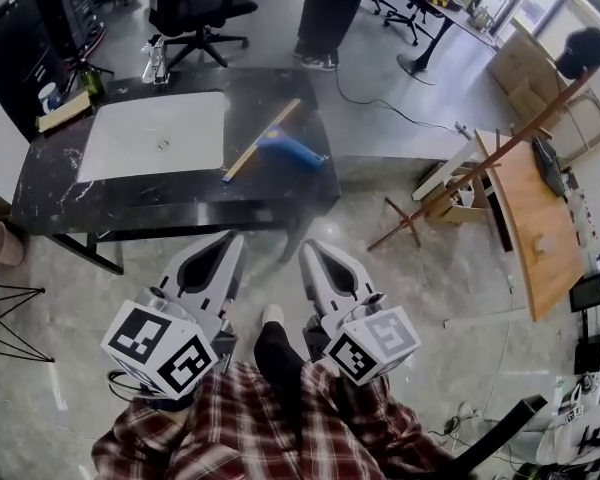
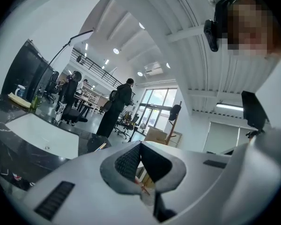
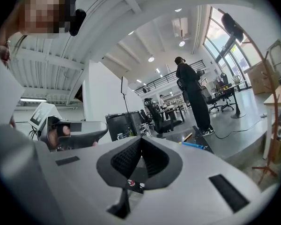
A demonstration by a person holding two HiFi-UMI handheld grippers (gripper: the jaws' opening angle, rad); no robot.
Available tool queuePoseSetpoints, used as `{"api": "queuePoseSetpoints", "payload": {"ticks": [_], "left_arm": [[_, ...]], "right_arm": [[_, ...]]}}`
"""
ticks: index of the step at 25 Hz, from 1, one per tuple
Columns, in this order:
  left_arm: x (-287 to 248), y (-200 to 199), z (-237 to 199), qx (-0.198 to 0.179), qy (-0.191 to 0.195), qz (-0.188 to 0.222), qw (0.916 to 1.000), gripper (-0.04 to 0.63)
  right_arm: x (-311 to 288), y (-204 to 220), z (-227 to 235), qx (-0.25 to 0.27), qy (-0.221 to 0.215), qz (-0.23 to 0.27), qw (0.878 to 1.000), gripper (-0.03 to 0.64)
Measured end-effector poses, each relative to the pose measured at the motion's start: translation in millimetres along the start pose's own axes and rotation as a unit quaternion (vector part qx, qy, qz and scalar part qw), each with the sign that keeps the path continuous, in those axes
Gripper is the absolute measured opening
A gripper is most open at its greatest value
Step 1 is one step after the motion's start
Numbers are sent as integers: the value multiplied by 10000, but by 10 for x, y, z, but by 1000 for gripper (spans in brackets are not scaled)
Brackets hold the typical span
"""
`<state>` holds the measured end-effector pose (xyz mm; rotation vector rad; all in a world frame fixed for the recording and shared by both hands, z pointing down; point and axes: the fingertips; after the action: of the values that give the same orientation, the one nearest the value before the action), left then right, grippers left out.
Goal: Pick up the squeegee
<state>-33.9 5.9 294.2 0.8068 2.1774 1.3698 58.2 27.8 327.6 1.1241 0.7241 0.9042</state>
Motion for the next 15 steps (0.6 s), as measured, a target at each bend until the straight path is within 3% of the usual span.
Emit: {"api": "queuePoseSetpoints", "payload": {"ticks": [4,9,15], "left_arm": [[-535,-151,-38,54,-72,203,9998,9],[-1019,-242,-100,424,-147,437,9980,11],[-1362,-215,-176,424,-470,359,9973,11]], "right_arm": [[-262,-225,479,50,-161,-14,9999,11],[-497,-389,931,120,-396,-70,9991,11],[-618,-436,1288,17,-560,-176,9983,11]]}}
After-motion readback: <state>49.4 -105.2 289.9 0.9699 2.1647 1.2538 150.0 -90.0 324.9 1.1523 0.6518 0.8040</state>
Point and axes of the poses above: the fingertips, and each gripper's own axes: x backward along the fingers, z to its right, y out of its underside, and after that the axes turned 5 degrees about -y, right-handed
